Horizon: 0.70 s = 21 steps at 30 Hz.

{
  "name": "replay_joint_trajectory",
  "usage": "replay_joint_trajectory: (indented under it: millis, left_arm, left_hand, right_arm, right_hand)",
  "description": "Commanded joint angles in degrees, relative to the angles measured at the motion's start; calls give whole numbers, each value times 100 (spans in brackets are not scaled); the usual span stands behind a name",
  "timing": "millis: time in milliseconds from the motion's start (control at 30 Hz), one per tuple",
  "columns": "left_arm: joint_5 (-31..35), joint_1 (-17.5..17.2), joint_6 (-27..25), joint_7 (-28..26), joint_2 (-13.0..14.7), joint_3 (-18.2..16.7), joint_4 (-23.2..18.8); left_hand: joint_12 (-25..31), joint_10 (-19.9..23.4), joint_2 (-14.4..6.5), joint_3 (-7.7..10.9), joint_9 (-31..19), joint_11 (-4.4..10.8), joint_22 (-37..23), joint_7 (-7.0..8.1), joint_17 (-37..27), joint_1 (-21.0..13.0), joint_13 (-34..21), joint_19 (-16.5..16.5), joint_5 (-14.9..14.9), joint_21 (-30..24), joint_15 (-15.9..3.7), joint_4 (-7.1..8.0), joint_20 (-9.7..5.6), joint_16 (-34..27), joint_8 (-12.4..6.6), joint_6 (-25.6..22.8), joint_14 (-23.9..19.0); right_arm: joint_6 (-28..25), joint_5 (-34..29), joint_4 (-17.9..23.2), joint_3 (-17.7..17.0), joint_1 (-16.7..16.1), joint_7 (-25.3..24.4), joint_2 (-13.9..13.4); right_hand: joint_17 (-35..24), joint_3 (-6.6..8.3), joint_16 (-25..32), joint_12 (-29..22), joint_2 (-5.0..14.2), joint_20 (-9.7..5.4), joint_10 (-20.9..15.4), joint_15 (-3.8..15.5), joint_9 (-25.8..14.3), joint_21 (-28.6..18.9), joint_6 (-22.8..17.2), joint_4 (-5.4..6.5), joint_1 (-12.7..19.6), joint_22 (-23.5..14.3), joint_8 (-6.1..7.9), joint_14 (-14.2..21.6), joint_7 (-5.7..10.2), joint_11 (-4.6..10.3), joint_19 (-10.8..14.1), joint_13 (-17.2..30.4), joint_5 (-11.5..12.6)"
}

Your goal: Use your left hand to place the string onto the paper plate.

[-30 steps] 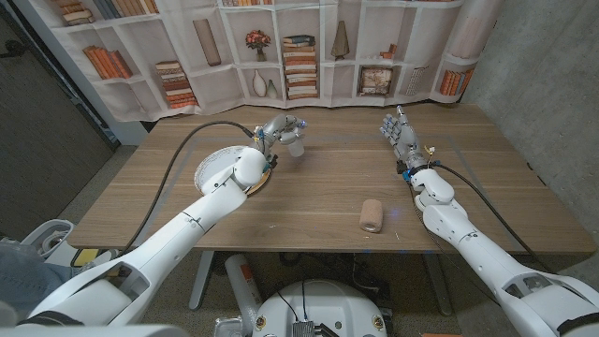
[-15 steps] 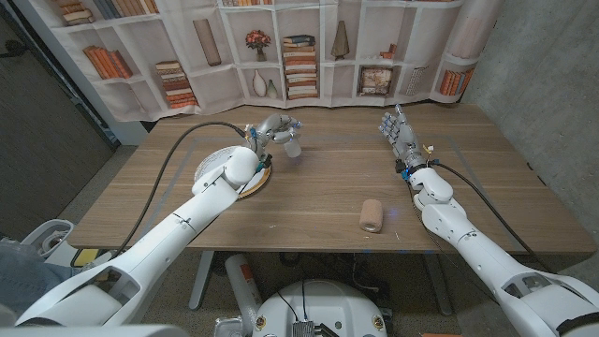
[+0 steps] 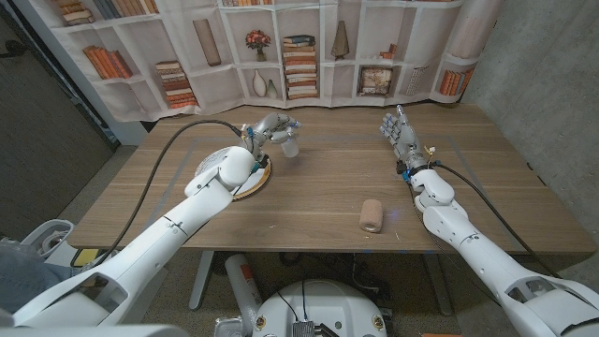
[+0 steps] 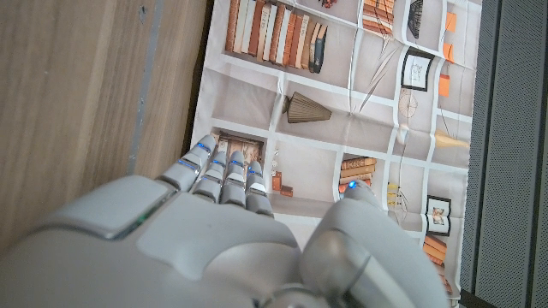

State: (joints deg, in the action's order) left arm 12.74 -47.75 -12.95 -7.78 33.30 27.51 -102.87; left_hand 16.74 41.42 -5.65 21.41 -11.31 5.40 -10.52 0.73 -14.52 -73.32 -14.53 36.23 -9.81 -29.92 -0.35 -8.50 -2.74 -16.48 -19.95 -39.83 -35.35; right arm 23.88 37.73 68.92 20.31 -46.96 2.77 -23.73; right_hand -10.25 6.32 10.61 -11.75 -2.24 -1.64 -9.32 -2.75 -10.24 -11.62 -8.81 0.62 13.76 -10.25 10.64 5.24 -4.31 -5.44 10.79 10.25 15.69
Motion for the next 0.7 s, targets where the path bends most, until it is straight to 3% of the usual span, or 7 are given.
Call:
replay_joint_trajectory:
  millis: [33, 267, 700]
  left_arm:
    - [-39, -231, -157, 18, 259, -188, -444]
    - [224, -296, -305, -5, 508, -179, -741]
    - [122, -624, -183, -87, 854, -497, -1016]
  left_hand:
    - [-21, 51, -76, 92, -27, 17, -21, 3, -25, 9, -16, 37, -28, -31, -677, 113, -8, -21, 22, -63, -338]
    - [-27, 69, -73, 95, -28, 9, -21, 9, -36, 17, -24, 33, -28, -40, -683, 112, -7, -20, 28, -78, -355]
    - [-44, 87, -58, 91, -29, 39, -21, 21, -53, 45, -39, 28, -26, -58, -681, 115, -12, -9, 49, -80, -371]
  right_arm:
    - [38, 39, 8, -15, -55, 8, 17]
    - [40, 12, -4, 10, -29, 13, 30]
    - [-7, -38, -89, 39, 51, -27, 49]
  right_hand:
    - [-35, -3, 19, -10, 77, -9, -31, -1, -34, 0, -19, 0, 14, -30, 45, 19, -33, -4, 38, 19, 25]
    - [-35, -7, 19, -12, 81, -10, -36, -3, -34, 0, -22, -3, 15, -30, 45, 22, -32, 4, 40, 19, 25]
    - [-35, -12, 17, -11, 88, -12, -36, 5, -34, 2, -20, -9, 18, -30, 44, 21, -36, -9, 41, 19, 25]
